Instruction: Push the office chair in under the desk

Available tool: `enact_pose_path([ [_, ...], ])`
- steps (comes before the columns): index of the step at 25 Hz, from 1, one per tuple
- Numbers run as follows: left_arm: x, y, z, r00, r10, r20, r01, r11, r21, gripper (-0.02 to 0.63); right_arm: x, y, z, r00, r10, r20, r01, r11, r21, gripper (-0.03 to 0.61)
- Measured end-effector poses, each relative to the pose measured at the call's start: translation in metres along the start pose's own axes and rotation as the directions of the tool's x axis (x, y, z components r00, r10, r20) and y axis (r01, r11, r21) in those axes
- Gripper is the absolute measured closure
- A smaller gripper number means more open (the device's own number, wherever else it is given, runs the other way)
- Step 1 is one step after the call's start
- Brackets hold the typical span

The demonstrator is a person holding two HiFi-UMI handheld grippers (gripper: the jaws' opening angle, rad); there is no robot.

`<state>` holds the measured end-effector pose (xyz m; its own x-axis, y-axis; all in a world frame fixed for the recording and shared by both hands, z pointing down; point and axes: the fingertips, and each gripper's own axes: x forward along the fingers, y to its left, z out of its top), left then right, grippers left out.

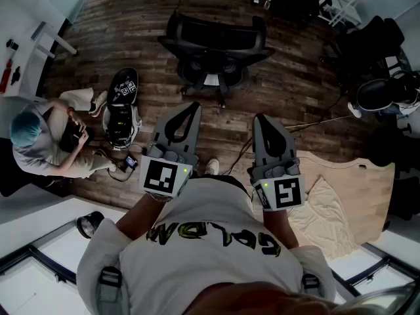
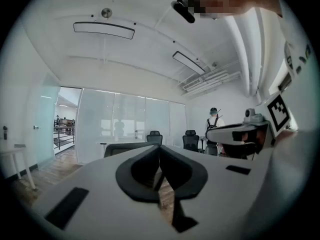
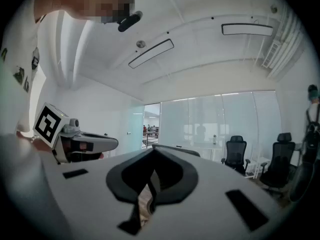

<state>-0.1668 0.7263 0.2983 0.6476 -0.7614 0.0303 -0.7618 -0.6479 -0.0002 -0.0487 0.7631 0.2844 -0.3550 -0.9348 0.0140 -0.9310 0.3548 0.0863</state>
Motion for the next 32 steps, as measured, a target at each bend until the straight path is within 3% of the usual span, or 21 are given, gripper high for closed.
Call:
enact_pose_path([
  [7,0.018,-0.026,-0.004,1.000,0.010,-0.005,-0.010,1.000,0.002,0.601,-0.015,-0.029,-0.007,1.000,-0.002,0.016,0.002,1.000,0.030,0.566],
  [16,0.047,-0.025,-0.006,0.999,0.039,-0.014,-0.039,0.999,0.005,0.601,-0.002,-0.055,-0.017,1.000,0.013,0.014,-0.014,0.999,0.044,0.566],
  [23,0.075,0.005,-0.010,0.998,0.062,-0.023,-0.063,0.998,-0.001,0.601,0.037,-0.067,-0.018,1.000,0.029,0.012,-0.029,0.999,0.039,0.566],
  [32,0.131,0.073,-0.001,0.998,0.063,-0.005,-0.063,0.998,-0.008,0.601,0.125,-0.082,-0.010,0.999,0.035,0.012,-0.036,0.999,0.021,0.566],
])
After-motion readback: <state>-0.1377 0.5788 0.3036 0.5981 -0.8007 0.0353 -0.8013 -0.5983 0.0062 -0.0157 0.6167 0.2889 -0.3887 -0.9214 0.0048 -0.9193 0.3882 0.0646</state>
